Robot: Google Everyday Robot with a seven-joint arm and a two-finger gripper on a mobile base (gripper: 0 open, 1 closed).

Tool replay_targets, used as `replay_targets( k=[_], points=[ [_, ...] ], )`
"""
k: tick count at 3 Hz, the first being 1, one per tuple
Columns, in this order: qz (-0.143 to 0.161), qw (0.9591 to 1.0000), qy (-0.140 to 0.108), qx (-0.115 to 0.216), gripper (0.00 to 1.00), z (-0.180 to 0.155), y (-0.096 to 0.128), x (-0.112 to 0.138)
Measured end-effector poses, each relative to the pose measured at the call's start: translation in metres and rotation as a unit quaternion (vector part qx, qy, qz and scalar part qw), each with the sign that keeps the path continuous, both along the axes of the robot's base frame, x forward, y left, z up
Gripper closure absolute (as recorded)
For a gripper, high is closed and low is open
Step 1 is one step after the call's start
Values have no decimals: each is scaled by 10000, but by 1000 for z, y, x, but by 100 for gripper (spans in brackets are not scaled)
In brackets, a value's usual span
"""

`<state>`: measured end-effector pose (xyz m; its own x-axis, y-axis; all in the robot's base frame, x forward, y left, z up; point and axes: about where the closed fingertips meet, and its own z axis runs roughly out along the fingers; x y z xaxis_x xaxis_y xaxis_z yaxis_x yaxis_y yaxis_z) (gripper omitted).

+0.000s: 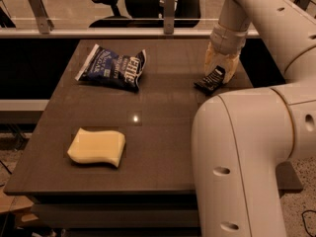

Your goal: Move rxbar chocolate near sponge

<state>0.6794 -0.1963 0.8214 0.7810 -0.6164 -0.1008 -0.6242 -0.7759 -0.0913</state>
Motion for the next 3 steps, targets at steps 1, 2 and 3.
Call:
replay_targets(
  k=[1,2,3],
  points=[
    [-115,9997,-173,95,100,5,0,9],
    [-281,9983,-338,383,100,17,2,10],
    [-443,9947,-543,755,100,35,4,3]
  ],
)
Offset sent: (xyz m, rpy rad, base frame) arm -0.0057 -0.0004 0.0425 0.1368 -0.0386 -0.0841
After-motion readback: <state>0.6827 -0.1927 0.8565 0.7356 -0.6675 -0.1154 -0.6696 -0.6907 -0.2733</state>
